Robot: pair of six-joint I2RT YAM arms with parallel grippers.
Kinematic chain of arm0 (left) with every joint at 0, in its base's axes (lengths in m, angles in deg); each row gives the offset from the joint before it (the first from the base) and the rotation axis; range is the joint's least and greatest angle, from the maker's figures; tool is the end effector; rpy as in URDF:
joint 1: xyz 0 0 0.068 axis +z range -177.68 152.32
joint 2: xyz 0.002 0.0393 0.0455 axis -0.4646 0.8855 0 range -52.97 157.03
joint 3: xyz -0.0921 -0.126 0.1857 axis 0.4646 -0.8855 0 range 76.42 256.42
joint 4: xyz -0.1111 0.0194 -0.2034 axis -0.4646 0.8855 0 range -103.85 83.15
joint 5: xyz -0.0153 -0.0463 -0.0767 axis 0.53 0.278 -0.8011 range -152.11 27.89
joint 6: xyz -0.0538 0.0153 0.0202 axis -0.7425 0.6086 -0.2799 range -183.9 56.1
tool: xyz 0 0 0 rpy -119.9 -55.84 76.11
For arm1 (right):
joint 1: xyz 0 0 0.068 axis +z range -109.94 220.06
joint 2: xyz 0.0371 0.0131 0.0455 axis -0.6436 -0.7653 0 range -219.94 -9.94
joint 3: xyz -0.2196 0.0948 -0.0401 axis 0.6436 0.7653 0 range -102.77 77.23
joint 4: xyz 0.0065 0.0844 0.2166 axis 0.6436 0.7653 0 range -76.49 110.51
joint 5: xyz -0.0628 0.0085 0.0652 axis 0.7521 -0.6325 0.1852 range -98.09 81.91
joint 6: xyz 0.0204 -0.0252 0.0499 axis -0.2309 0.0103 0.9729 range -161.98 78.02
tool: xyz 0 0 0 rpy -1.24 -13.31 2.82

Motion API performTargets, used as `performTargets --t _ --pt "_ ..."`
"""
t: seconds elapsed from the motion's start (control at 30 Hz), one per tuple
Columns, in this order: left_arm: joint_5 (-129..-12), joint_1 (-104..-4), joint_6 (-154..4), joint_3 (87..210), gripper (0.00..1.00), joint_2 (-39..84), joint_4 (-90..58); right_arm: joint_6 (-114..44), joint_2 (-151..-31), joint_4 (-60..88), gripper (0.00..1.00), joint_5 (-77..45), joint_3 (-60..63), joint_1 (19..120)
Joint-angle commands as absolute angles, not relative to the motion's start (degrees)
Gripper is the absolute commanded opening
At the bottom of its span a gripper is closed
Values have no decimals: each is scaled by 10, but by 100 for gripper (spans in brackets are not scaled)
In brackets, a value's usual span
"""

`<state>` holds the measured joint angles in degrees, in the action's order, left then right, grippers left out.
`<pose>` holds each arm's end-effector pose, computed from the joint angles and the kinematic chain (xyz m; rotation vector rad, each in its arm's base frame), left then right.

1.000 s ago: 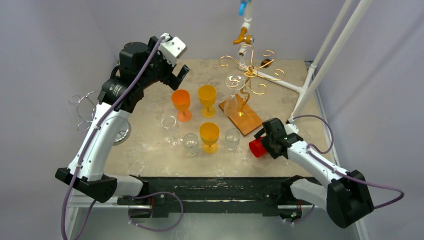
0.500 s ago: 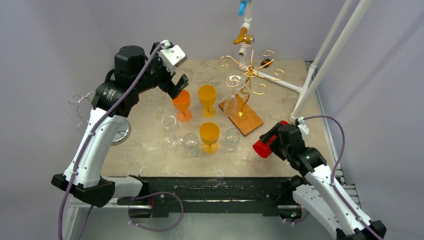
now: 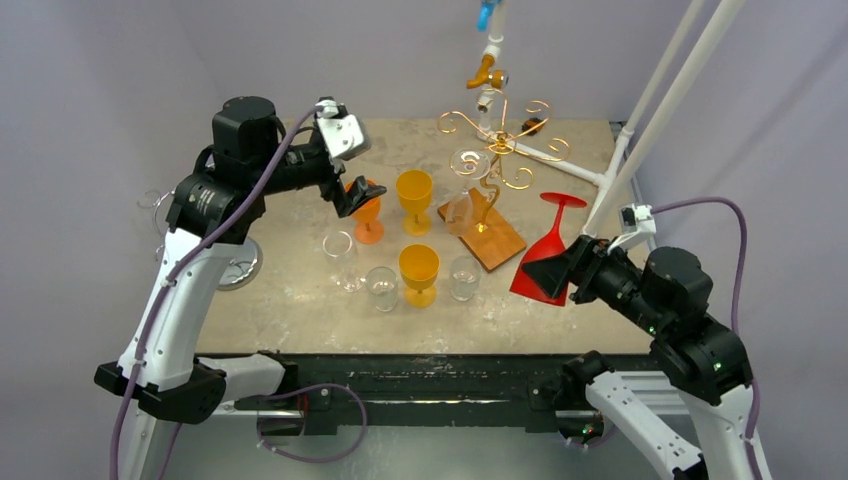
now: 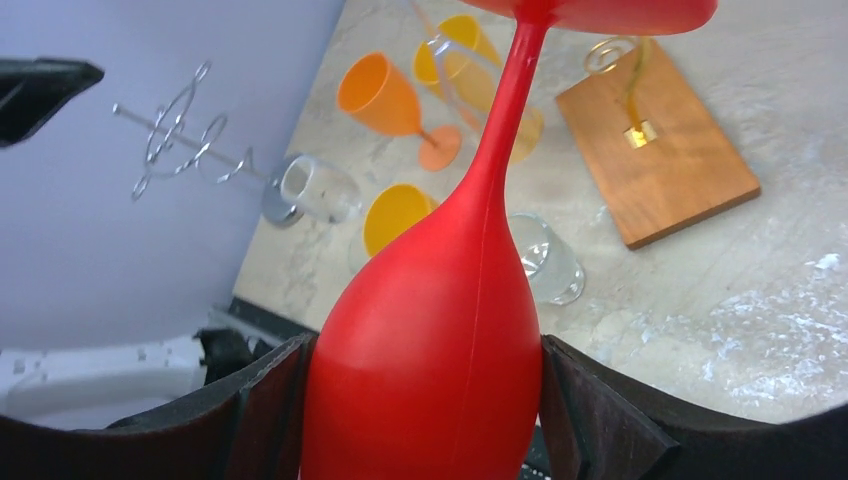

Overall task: Place the wine glass upside down on the wine glass rack
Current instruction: Turn the wine glass upside down at the wine rack.

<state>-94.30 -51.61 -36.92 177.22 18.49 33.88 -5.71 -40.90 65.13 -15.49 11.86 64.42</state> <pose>0.1810 -0.1057 0.4562 1.1309 1.4892 -0.4928 0.0661 0.0360 0.3689 0.1103 1.9547 0.8367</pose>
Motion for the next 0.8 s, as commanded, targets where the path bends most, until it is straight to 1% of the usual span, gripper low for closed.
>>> performTargets --t 0.0,0.2,0.3,0.4,0.5,0.6,0.67,0.77 --pt "-1041 -517 -344 1799 95 167 322 -153 -461 655 66 -280 51 645" --pt "-1083 -517 -413 1797 98 157 234 -196 -513 602 64 -365 -23 645" --pt "-1122 -517 -427 1800 99 170 230 -208 -544 586 62 -383 -46 645" --pt "-1153 -518 -465 1793 99 183 186 -216 -579 560 61 -396 -64 645" --pt "-1153 -534 -473 1788 99 191 143 -221 -618 545 60 -399 -91 658" --pt "-1127 -554 -452 1826 100 212 169 -221 -664 538 59 -371 -129 703" --pt "-1111 -555 -444 1848 100 219 186 -211 -700 525 59 -319 -155 768" --pt "-1091 -555 -416 1837 100 201 199 -223 -750 554 58 -238 -207 847"
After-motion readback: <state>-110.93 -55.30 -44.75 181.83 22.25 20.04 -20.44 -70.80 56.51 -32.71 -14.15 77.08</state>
